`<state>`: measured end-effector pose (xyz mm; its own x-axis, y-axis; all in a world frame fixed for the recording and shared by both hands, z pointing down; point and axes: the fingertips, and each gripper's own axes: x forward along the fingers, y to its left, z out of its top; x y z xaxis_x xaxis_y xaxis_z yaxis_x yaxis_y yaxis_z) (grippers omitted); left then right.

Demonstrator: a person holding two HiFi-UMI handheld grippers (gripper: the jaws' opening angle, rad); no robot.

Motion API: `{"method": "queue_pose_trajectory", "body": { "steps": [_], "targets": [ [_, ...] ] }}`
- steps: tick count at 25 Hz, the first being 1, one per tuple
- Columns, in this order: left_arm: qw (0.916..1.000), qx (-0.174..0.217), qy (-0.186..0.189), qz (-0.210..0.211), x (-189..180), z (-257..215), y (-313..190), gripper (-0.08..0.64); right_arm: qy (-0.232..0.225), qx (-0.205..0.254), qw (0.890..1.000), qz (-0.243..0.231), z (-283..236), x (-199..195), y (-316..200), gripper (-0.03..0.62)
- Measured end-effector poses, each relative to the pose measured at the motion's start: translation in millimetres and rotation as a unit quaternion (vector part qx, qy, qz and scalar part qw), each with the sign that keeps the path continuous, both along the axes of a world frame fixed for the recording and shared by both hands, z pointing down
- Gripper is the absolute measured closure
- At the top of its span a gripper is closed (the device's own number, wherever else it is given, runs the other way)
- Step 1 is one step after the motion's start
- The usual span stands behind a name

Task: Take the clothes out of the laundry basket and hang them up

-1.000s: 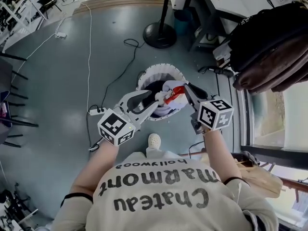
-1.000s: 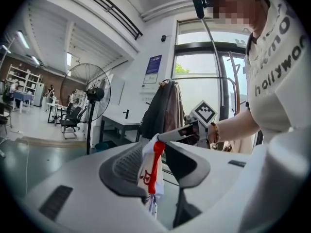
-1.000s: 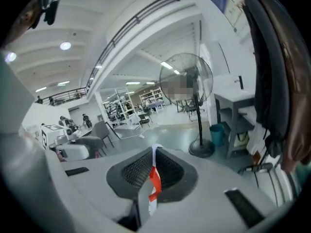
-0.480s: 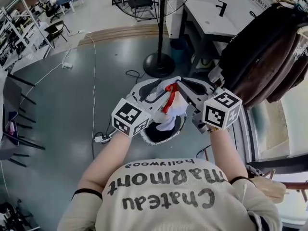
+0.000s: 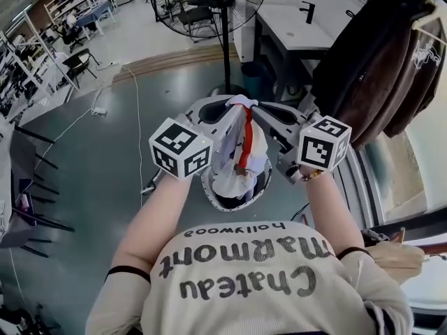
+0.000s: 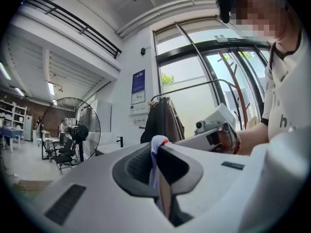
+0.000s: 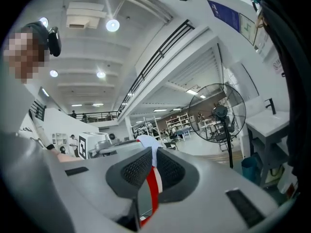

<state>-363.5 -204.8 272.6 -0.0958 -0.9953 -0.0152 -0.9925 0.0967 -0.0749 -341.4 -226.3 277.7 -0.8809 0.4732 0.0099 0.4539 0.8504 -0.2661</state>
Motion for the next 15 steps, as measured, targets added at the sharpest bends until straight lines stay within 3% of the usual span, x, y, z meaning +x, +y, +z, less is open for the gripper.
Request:
{"method": "queue_pose_trajectory", "body": {
  "steps": [5,10,15],
  "targets": [
    [0.9996,-0.018,-0.020,-0.013,-3,-7,7,0.540,0.014,0.014,1.000,0.019,15,3,0,0.463],
    [0.9997,0.007,-0.012,-0.019,-8,-33,47,0.540,0.076,0.041,0.996,0.006,65,25,30,0.301],
    [0.9991,0.035,-0.016,-0.016,7,-68,62,0.540,0.118,0.069,0.991,-0.005,110,43,42,0.296]
  ]
}}
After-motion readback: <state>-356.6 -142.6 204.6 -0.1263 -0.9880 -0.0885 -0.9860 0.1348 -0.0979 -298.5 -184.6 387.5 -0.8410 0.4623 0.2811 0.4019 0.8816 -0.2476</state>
